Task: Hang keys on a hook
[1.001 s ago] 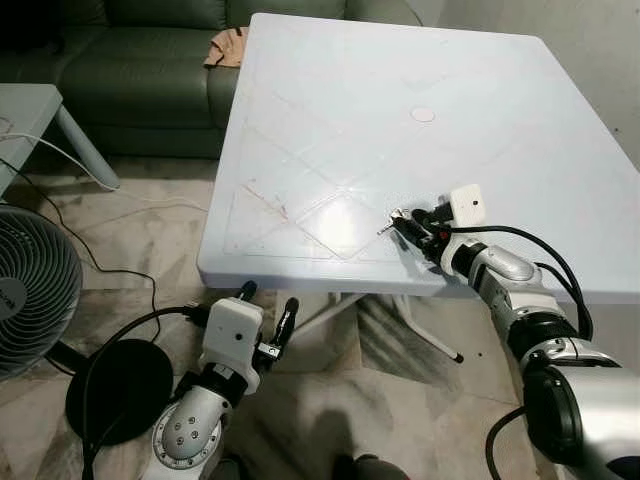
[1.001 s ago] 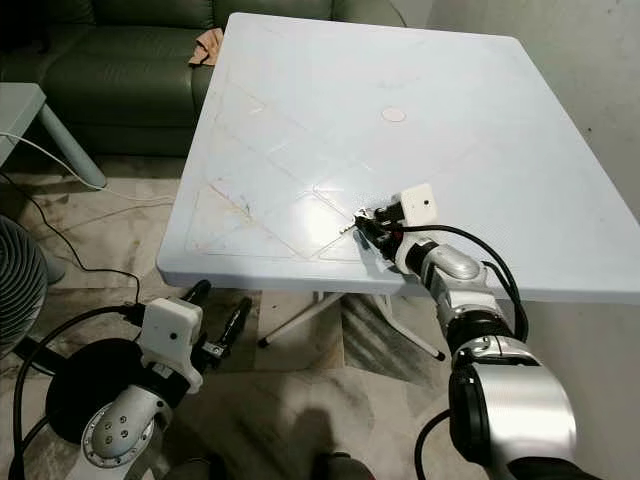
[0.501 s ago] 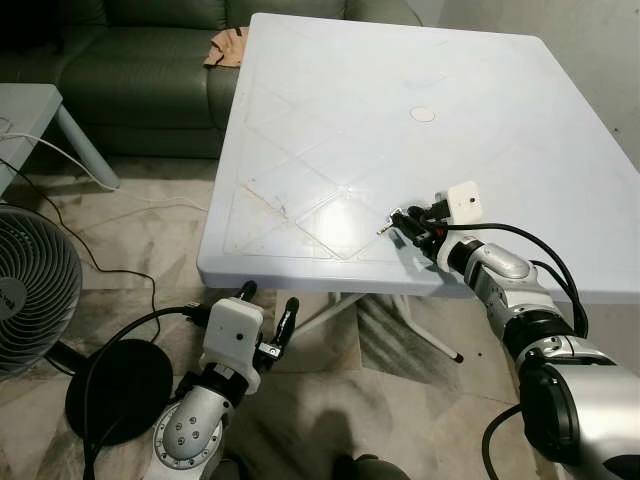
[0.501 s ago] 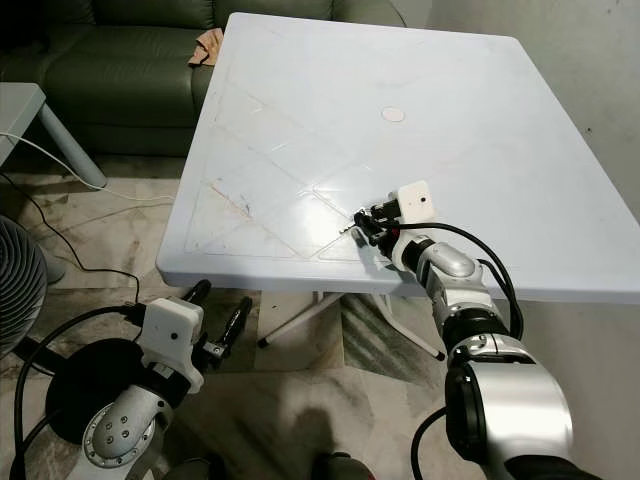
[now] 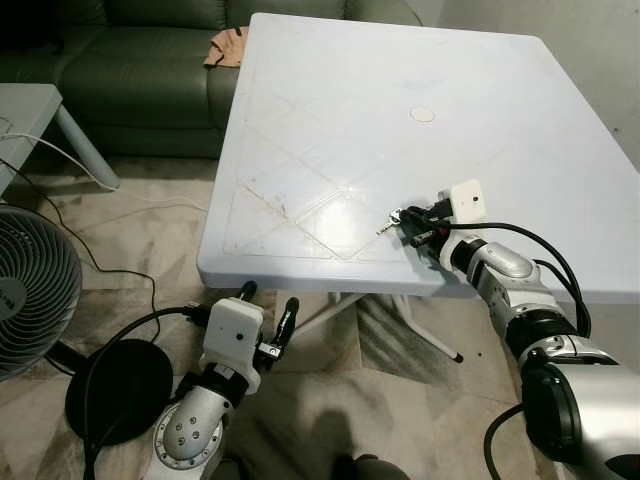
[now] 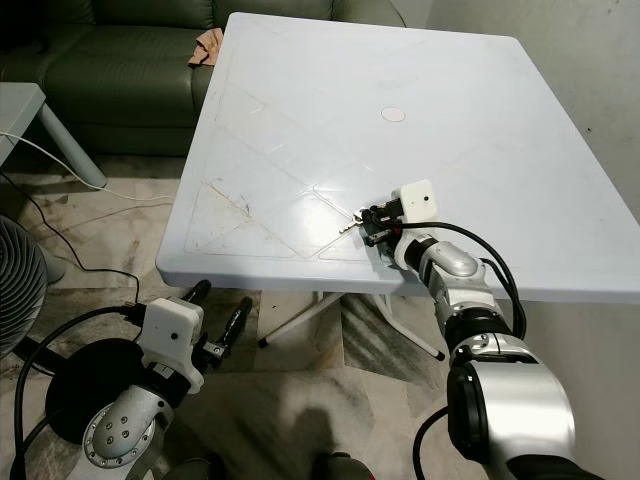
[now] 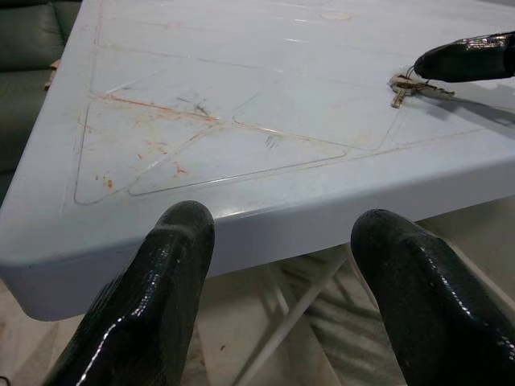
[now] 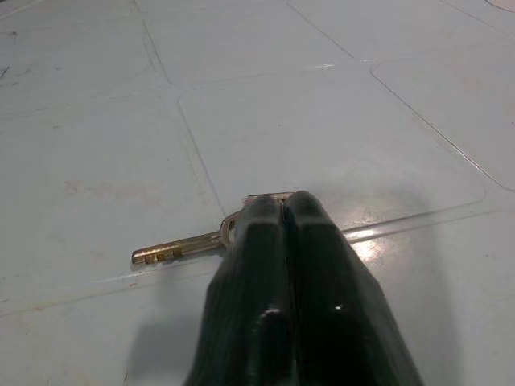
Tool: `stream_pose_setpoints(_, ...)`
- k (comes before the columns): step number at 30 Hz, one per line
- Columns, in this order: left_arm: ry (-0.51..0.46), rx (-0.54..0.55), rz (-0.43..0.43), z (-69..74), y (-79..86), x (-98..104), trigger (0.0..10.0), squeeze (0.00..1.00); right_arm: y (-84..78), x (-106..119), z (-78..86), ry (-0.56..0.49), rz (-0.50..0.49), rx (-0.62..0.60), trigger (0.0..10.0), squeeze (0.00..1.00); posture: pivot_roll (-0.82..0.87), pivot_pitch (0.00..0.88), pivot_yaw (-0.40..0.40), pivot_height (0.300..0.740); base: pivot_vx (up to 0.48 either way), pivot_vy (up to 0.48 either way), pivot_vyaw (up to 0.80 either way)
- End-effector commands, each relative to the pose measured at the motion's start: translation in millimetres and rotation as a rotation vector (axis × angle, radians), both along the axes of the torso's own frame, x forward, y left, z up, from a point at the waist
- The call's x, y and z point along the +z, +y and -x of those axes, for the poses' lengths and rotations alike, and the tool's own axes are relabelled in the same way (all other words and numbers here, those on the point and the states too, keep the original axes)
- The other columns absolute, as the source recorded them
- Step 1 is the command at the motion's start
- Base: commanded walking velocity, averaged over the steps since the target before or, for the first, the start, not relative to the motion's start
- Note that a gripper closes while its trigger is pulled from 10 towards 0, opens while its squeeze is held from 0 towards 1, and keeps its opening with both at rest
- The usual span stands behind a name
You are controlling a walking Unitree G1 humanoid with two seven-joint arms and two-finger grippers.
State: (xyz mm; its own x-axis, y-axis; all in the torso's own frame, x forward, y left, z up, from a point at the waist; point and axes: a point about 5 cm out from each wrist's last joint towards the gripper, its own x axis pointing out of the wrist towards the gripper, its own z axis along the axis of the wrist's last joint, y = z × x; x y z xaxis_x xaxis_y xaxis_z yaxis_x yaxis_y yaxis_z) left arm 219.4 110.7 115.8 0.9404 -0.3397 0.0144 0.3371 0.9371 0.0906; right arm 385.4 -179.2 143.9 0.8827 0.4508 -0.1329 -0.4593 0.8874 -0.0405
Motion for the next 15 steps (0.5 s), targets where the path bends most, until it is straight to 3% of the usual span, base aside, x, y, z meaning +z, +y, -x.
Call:
stream_pose_setpoints(1,0.006,0.008,-0.005,2.3,0.5,-1,10.0,0.00,-2.8,1,-0.6,0.001,0.008,-0.008,0.2,0.00,0.01,0.197,-0.078,0.740,0.000,0.000,0.00)
stream_pose_setpoints(11,0.002,0.014,-0.007,2.4,0.0,-1,10.0,0.00,-4.2,3,-0.9,-0.007,0.003,-0.017,0.0,0.00,0.01,0.196,-0.080,0.740,0.000,0.000,0.00)
stream_pose_setpoints(15,-0.003,0.024,-0.010,1.2,0.4,0,10.0,0.00,-3.8,14,-4.6,-0.045,-0.093,-0.039,0.0,0.00,0.02,0.189,-0.083,0.740,0.000,0.000,0.00)
